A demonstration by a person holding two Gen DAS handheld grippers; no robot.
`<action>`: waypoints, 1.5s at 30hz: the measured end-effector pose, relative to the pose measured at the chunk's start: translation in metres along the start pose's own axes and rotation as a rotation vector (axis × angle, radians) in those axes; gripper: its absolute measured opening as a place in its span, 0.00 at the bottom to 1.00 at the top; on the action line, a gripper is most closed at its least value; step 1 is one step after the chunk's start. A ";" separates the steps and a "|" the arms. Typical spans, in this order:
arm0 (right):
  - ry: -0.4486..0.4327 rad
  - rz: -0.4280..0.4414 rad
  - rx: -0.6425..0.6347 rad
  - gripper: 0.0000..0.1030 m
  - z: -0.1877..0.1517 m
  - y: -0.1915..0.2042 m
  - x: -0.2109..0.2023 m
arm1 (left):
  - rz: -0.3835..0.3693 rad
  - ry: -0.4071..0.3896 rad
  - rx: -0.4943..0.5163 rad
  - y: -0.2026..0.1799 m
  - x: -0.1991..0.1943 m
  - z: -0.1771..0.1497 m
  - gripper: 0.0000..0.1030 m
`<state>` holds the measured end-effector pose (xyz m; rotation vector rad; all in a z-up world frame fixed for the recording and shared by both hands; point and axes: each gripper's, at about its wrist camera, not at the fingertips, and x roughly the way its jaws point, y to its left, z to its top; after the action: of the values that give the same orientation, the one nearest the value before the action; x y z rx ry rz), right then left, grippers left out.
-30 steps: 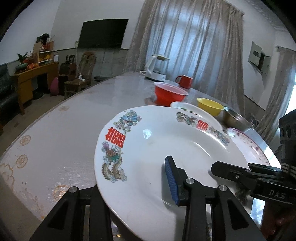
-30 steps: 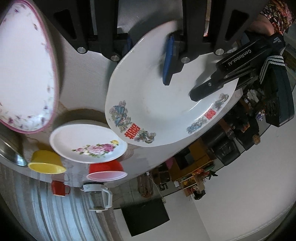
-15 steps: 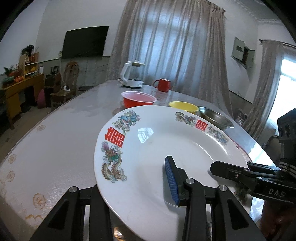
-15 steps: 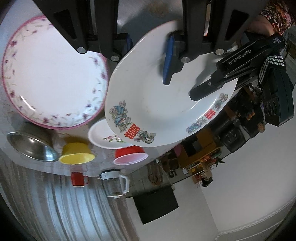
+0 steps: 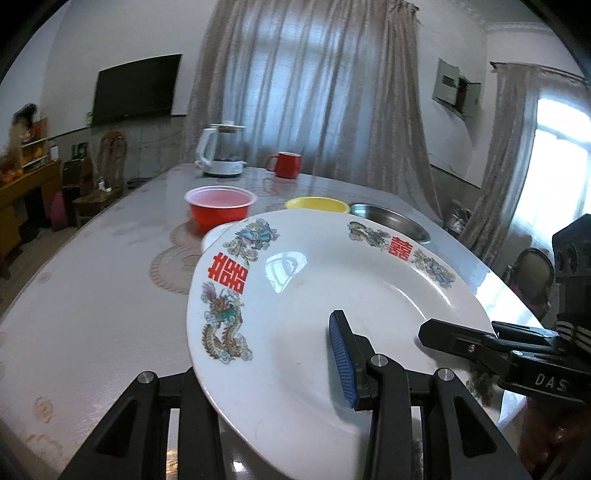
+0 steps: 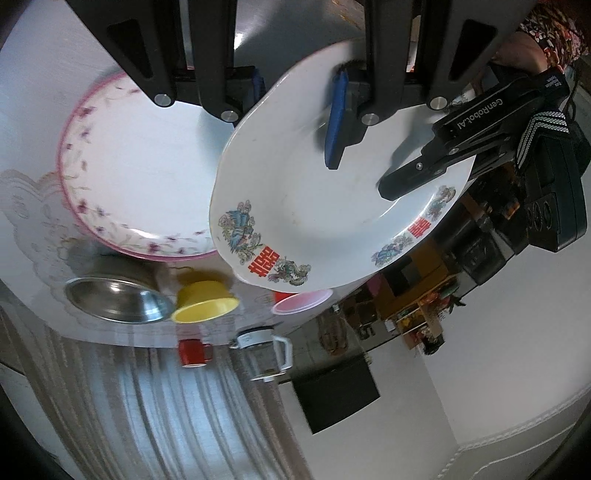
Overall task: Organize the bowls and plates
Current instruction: 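Carry the red-printed plate with the left gripper over the pink-rimmed plate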
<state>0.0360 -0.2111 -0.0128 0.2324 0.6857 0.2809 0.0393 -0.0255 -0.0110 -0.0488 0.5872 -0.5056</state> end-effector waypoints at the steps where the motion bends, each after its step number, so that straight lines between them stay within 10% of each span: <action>1: -0.003 -0.007 0.008 0.26 0.000 -0.004 -0.003 | -0.007 0.004 0.005 -0.004 0.002 0.000 0.39; 31: 0.038 -0.196 0.231 0.26 -0.016 -0.103 -0.041 | -0.167 0.234 0.057 -0.094 0.084 0.010 0.39; 45: 0.114 -0.252 0.224 0.27 0.004 -0.110 -0.014 | -0.107 0.308 -0.005 -0.082 0.106 0.017 0.42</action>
<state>0.0480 -0.3193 -0.0353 0.3423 0.8513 -0.0249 0.0880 -0.1490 -0.0365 -0.0068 0.8910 -0.6209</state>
